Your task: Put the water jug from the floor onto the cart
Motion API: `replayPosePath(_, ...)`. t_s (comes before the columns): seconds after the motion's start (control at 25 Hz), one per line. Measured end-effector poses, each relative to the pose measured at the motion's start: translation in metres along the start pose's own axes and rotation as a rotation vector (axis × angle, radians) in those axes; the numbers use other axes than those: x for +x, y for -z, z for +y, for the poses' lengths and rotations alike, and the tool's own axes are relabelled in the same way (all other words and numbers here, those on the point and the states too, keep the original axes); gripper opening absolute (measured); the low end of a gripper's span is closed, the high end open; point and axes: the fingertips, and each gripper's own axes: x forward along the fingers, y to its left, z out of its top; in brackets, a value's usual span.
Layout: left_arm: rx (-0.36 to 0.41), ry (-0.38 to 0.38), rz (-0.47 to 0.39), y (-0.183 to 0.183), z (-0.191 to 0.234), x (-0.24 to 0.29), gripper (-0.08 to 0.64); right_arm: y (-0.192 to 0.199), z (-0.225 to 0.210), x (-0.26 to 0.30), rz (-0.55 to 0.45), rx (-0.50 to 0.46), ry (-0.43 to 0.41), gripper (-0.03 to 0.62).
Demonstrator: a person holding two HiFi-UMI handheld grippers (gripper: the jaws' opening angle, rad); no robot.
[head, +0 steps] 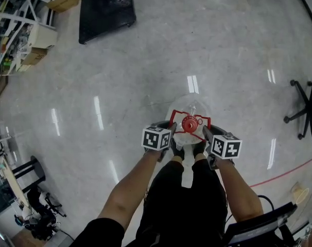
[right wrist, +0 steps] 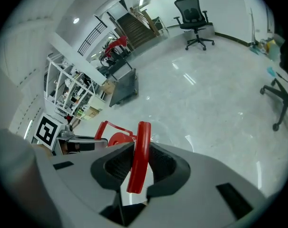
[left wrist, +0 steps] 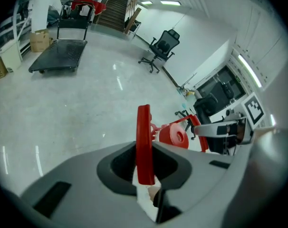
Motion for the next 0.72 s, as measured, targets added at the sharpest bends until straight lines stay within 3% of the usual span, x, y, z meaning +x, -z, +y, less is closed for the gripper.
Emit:
replayPosePath(0.16, 0.037, -0.016, -0.092, -0.056, -0.004, -0.06, 0.06, -0.055, 0.047, -0.022, -0.032, -0.043, -0.031, 0.094)
replayPosePath(0.44, 0.073, -0.005, -0.26, -0.124, -0.041, -0.177, 0.06, -0.13, 0.131, -0.1, -0.111, -0.152, -0.097, 0.093)
replayPosePath(0.72, 0.075, -0.038, -0.407, -0.219, -0.029, -0.263, 0.061, -0.24, 0.21, -0.124, -0.194, -0.25, -0.182, 0.092)
